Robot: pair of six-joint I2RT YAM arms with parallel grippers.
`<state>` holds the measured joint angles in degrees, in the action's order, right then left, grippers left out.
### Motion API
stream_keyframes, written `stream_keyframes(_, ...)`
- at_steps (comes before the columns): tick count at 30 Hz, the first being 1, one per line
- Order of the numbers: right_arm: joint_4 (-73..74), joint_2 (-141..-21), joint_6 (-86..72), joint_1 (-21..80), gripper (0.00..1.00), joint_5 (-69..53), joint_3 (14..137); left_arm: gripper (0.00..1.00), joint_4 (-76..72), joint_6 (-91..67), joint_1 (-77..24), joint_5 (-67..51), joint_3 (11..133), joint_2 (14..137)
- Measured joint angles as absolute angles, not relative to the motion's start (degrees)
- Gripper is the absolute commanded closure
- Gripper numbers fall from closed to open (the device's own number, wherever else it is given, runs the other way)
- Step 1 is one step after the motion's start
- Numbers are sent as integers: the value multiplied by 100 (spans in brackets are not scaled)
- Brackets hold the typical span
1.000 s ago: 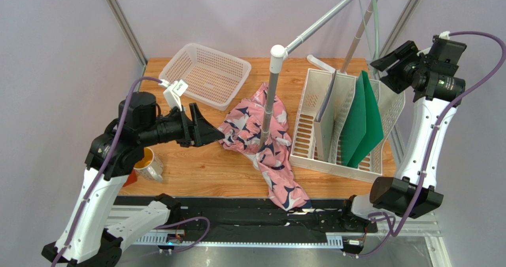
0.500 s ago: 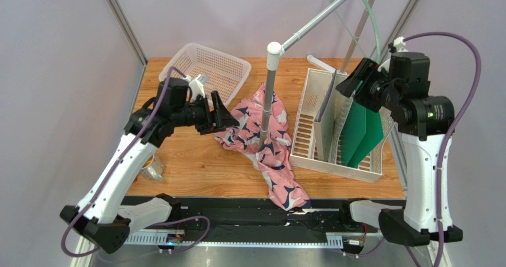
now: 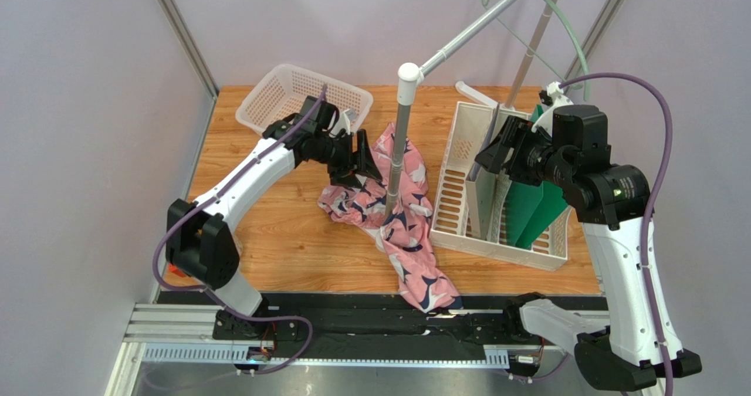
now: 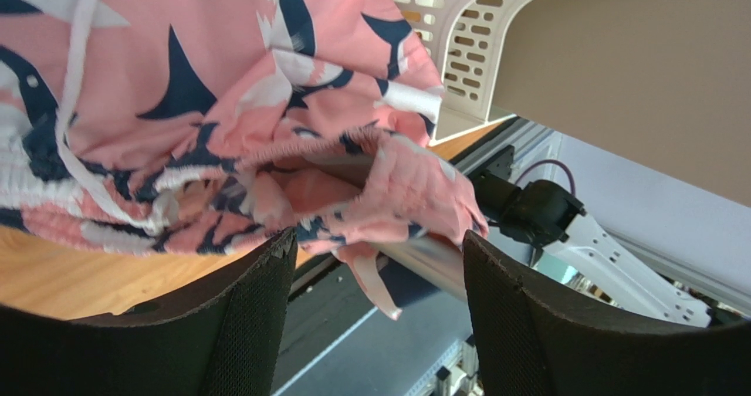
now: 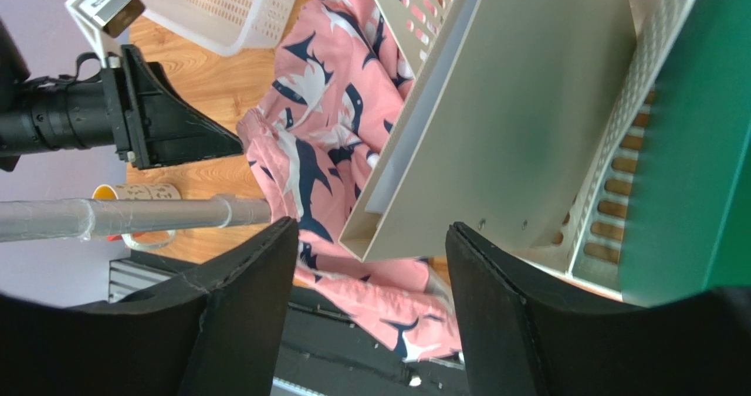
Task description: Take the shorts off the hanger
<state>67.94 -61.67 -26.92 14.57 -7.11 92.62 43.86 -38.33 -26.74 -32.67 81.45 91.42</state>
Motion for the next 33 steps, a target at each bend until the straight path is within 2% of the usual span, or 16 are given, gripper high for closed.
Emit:
stream_keyframes(5,6455,-6042,-2432,1457,29,-742,8965,21,4515,-3439,-2757,-3026,8766,9677)
stream_keyframes(8,6289,-6051,-2296,1457,27,-755,8962,28,4624,-3245,-2840,-2963,9181,10018)
stream_keyframes(9,6235,-6055,-2244,1457,27,-760,8962,38,4630,-3188,-2875,-2943,9282,10143)
stream_keyframes(12,6110,-6051,-2119,1457,25,-740,8914,60,4694,-3151,-2915,-2945,9264,10267)
stream_keyframes(14,6071,-6036,-2071,1457,25,-709,8838,70,4696,-3162,-2923,-2967,9181,10261)
stream_keyframes(15,6055,-6031,-2067,1457,25,-709,8812,91,4685,-3186,-2923,-2978,9148,10252)
stream_keyframes(16,6045,-6029,-2064,1457,26,-711,8781,100,4685,-3205,-2923,-2980,9139,10248)
stream_keyframes(24,5892,-6097,-2073,1457,27,-766,8652,100,5253,-3439,-2814,-2185,9478,9845)
stream_keyframes(33,5881,-6379,-2084,1494,27,-847,8840,100,5898,-3854,-2119,-414,11166,8930)
